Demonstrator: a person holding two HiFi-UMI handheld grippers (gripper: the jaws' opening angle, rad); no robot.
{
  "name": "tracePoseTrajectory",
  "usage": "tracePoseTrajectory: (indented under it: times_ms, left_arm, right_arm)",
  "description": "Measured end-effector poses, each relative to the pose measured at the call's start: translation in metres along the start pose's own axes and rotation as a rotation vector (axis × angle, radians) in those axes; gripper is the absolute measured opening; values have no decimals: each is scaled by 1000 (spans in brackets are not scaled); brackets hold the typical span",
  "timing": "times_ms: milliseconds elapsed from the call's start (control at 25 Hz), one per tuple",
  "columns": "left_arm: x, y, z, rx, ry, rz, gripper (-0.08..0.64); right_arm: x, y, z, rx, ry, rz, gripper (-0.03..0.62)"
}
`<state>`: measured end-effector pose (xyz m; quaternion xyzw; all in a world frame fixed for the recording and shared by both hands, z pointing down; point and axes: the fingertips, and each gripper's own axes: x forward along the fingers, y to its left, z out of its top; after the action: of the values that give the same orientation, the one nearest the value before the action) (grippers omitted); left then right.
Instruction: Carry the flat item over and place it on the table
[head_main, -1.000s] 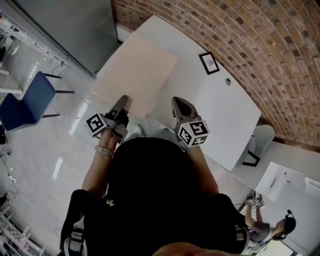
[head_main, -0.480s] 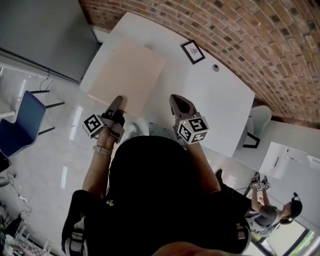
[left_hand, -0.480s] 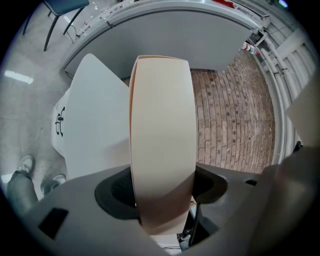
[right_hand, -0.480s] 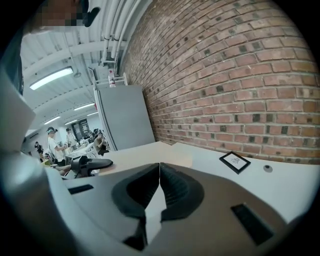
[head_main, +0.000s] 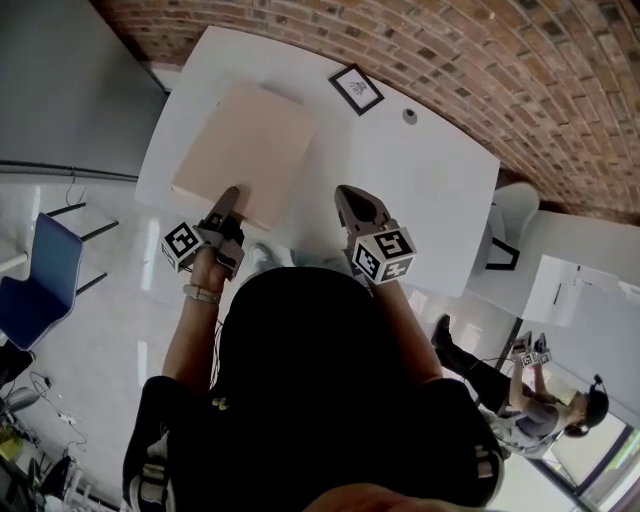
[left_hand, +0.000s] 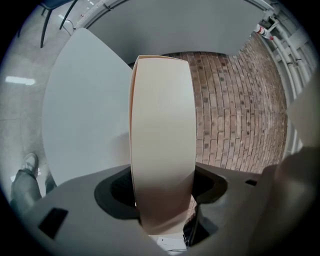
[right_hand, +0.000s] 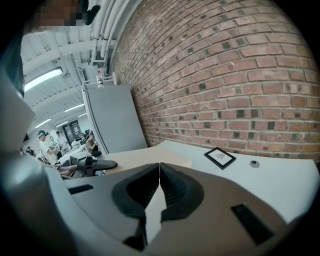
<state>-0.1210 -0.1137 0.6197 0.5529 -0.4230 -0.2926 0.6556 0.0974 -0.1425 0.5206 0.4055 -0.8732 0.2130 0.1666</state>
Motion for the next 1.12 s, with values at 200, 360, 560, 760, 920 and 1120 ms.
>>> tracePoseTrajectory:
  times_ms: [200, 360, 560, 760, 920, 1120]
  left_arm:
    - [27, 6, -6, -9, 42, 27, 285]
    - [50, 11, -9, 6, 87, 29, 285]
    - [78, 17, -4, -2, 111, 47, 284]
    - [93, 39, 5, -12, 108, 132, 287]
    - [105, 43, 2, -25, 110, 136, 288]
    - [119, 52, -3, -19, 129, 176, 301]
  right_arm:
    - [-1, -20, 0, 18, 7, -24, 12]
    - [3, -32, 0, 26, 19, -37, 12]
    - [7, -48, 0, 41, 29, -56, 12]
    - [8, -55, -1, 53, 36, -69, 12]
    - [8, -63, -1, 69, 36, -76, 12]
    - [8, -69, -5, 89, 40, -78, 12]
